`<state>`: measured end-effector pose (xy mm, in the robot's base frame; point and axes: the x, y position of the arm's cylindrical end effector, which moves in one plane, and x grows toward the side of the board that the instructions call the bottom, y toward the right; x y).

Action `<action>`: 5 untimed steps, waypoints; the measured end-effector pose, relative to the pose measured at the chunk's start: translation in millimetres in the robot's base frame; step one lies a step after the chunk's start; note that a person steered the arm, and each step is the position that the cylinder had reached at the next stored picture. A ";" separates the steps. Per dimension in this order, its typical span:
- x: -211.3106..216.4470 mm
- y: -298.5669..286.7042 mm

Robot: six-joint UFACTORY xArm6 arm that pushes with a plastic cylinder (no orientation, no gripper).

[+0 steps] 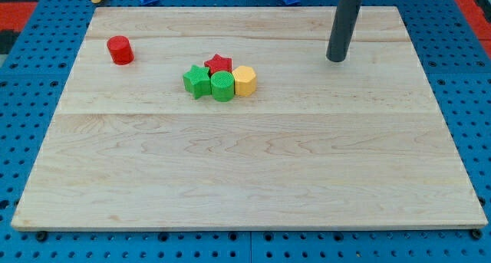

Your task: Slide the red circle towards the top

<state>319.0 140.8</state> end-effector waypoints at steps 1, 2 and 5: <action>-62.8 -65.7; -66.5 -162.0; -60.4 -411.4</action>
<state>258.7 -270.6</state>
